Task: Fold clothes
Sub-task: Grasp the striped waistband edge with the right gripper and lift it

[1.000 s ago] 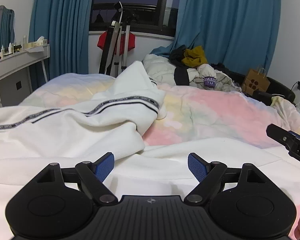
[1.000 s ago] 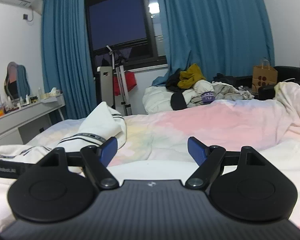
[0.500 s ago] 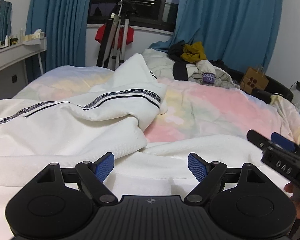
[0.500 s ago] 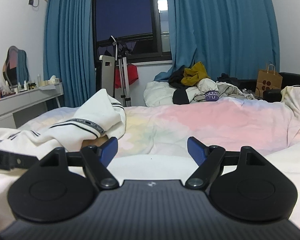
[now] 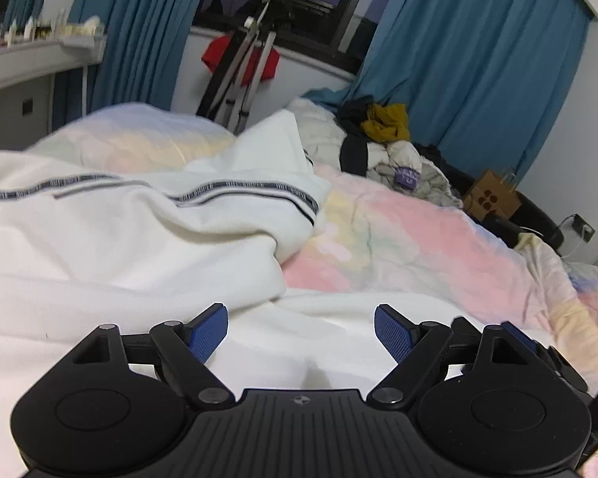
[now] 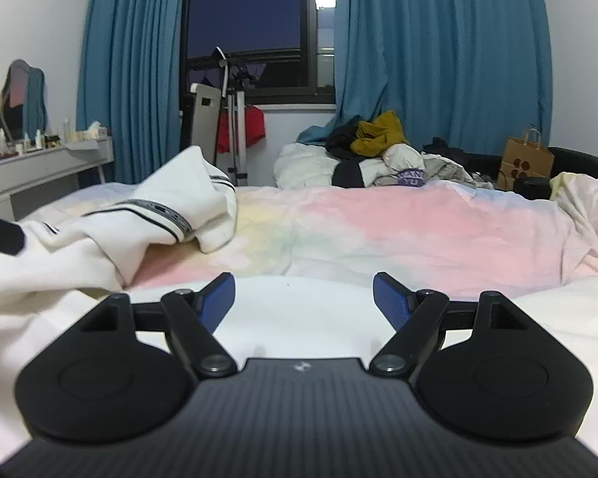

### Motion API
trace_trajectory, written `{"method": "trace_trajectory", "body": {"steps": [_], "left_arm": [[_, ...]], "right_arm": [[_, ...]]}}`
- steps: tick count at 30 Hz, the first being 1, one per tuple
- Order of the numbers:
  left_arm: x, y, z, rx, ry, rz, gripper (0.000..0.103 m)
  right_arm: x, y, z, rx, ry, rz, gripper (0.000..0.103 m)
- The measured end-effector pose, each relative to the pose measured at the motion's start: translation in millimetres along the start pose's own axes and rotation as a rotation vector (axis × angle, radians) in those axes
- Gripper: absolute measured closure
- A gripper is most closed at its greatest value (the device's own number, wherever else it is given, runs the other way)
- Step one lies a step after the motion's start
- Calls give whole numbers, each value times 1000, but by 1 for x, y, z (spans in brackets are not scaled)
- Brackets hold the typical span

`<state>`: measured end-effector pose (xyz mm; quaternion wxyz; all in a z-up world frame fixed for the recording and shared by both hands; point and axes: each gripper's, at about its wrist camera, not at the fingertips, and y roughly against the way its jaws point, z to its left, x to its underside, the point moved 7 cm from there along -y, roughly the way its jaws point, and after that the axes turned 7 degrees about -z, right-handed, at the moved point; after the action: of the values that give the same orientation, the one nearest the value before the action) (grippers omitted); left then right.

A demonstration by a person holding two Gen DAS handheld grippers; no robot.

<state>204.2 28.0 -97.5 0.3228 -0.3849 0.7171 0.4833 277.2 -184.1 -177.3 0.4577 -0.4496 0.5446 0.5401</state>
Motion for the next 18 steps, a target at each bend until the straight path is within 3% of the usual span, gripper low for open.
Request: {"method": "trace_trajectory", "body": {"steps": [5, 10, 12, 18], "left_arm": [[-6, 6, 10, 14, 45, -1, 20], [-16, 15, 38, -29, 146, -43, 20], [-19, 15, 54, -53, 200, -59, 20], [-20, -1, 85, -110, 267, -67, 20]], "right_arm": [[-14, -3, 6, 1, 69, -35, 25], [-36, -37, 26, -96, 176, -17, 25], [-38, -63, 41, -156, 249, 29, 31], [-21, -152, 85, -241, 411, 186, 34]]}}
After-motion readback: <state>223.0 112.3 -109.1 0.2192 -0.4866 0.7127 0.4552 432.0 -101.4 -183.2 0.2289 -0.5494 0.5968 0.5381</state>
